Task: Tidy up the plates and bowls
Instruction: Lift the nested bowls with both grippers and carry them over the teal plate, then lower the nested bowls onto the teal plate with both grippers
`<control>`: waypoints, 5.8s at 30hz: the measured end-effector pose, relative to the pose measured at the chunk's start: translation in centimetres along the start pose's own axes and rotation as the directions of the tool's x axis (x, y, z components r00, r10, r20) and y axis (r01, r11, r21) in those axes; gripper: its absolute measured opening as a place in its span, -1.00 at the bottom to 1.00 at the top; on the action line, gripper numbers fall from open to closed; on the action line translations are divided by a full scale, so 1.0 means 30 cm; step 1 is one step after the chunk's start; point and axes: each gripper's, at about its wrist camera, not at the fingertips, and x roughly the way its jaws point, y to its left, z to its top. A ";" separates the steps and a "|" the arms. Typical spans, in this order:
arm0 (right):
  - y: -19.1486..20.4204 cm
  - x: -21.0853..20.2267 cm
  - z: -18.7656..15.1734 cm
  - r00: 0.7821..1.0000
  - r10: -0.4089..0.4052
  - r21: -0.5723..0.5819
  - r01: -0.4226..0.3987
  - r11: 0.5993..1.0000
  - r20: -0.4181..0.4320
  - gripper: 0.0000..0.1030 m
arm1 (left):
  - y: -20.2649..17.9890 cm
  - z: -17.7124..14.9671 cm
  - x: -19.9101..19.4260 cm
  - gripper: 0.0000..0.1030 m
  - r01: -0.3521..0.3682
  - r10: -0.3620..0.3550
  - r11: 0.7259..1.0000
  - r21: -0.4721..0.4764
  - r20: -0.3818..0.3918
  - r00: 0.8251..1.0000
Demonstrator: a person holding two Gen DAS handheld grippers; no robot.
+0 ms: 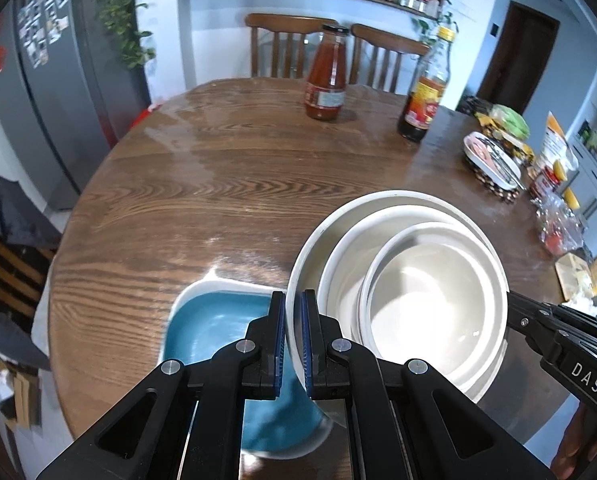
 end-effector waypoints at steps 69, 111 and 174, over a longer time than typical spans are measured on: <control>0.122 0.286 -0.031 0.967 0.109 -0.047 -0.123 0.991 -0.229 -0.80 | 0.227 -0.090 0.075 -0.91 -0.142 0.126 0.984 -0.105 -0.149 0.981; -0.046 0.306 0.161 0.995 -0.014 -0.008 0.013 1.000 -0.097 -0.80 | 0.089 0.127 0.260 -0.91 -0.070 0.070 0.998 0.005 -0.066 0.995; -0.076 0.255 0.146 0.989 -0.145 0.041 0.147 0.988 -0.042 -0.79 | -0.007 0.168 0.302 -0.91 -0.047 0.050 0.990 0.129 -0.017 0.999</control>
